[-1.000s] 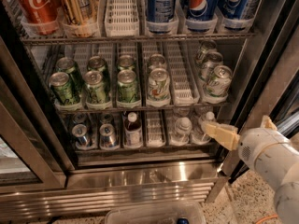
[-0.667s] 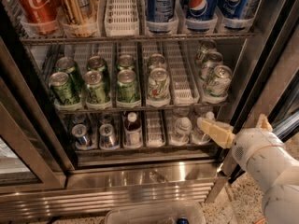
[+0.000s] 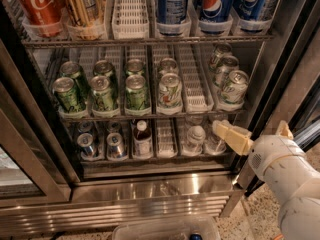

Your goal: Pick 7up can from middle shelf of fridge

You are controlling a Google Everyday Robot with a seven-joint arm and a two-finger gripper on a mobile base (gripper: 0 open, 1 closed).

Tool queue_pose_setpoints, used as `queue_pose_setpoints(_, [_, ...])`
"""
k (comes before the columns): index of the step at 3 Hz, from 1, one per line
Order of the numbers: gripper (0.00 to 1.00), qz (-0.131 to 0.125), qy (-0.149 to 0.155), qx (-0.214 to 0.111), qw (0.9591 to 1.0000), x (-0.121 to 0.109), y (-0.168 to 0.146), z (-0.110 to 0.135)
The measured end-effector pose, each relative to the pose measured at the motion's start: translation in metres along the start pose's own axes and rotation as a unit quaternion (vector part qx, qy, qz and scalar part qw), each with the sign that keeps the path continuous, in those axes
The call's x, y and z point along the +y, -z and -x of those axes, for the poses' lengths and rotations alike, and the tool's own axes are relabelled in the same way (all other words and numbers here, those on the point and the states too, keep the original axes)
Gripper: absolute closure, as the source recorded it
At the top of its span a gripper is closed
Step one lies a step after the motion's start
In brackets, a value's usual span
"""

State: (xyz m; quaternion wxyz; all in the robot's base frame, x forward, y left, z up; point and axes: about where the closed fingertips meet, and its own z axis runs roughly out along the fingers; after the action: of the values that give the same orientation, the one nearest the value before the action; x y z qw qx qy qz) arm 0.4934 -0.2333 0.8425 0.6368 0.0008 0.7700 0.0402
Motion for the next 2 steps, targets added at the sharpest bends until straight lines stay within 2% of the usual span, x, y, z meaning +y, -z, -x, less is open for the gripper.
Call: queue_pose_setpoints(2, [0.00, 0.029, -0.009, -0.009, 0.9995, 0.025, 0.004, -0.023])
